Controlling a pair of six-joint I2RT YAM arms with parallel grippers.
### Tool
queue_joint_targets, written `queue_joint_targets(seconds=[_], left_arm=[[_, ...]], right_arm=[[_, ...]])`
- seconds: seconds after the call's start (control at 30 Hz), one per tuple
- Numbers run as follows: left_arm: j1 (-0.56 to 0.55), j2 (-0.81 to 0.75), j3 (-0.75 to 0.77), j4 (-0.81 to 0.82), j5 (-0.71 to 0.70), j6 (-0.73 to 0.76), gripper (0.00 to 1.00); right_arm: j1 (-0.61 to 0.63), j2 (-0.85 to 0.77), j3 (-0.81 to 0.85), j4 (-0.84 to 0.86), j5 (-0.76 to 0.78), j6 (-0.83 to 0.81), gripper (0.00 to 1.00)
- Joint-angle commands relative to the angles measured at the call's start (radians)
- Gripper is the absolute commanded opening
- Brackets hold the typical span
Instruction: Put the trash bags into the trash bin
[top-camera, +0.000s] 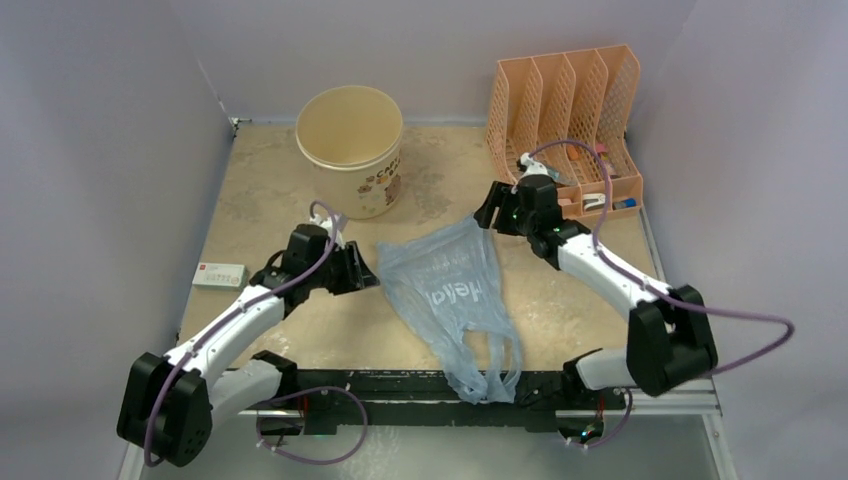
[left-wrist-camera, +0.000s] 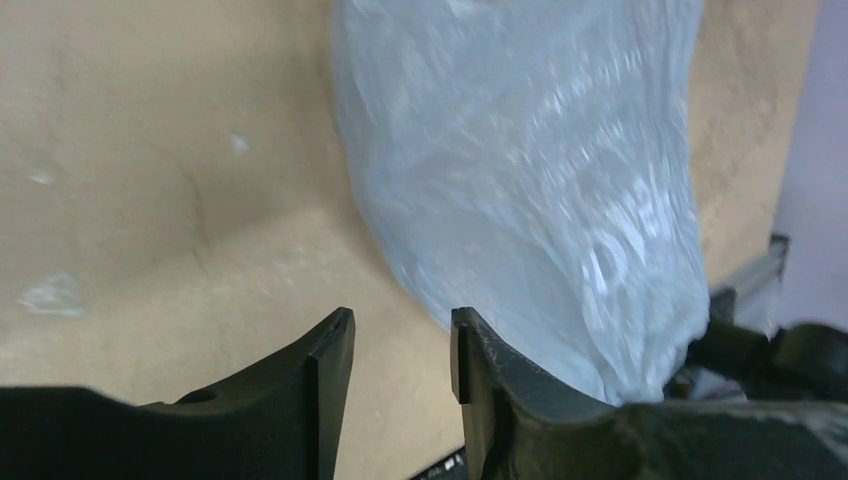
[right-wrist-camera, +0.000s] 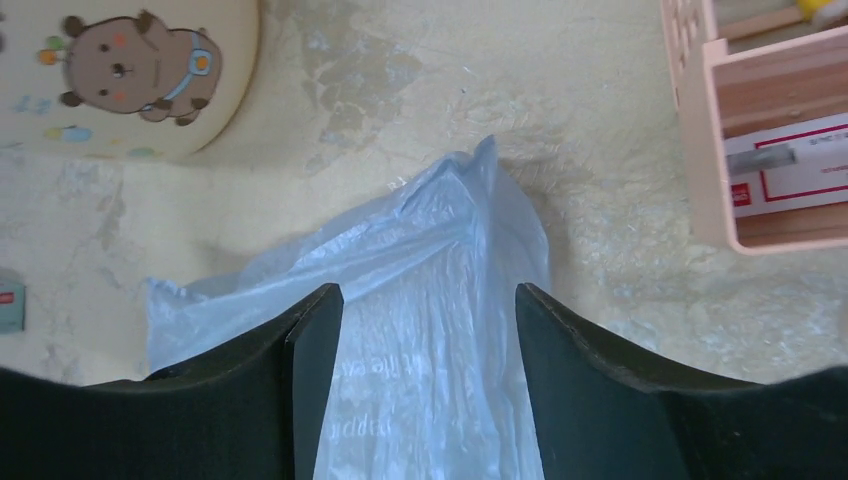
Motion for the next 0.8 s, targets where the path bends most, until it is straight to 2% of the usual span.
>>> queue_joint_targets(seconds=[0.0,0.07,0.13,0.2,0.27,0.37,0.57,0.77], left_arm=[[0.005,-0.087,-0.111,0.124,0.270,-0.037,0.41],[0.004,-0.110,-0.152,0.159,0.338,-0.061,0.43],[-0.001,-0.123,-0.205,0.231,0.409,-0.103,0.43],[-0.019,-0.121,-0.255,0.296,0.448,-0.145,0.44],[-0.054,-0.115,-0.279,0.300,0.418,-0.164,0.44],[-0.094,-0.115,-0.287,0.295,0.344,-0.191,0.44],[-0.120,-0.162,-0.293,0.268,0.256,-0.222,0.45],[-0.120,-0.176,-0.306,0.250,0.247,-0.214,0.46]], right_arm=[[0.002,-0.177,-0.060,0.032,-0.117,-0.099,0.68],[0.007,-0.215,-0.143,0.086,-0.331,-0.101,0.71],[0.052,-0.228,-0.203,0.114,-0.433,-0.077,0.72],[0.188,-0.235,-0.242,0.128,-0.383,-0.054,0.73],[0.292,-0.226,-0.259,0.135,-0.283,-0.029,0.74],[0.387,-0.194,-0.253,0.142,-0.201,-0.024,0.72],[0.469,-0.071,-0.159,0.081,-0.064,-0.093,0.68],[0.517,0.032,-0.093,0.033,0.015,-0.097,0.54]])
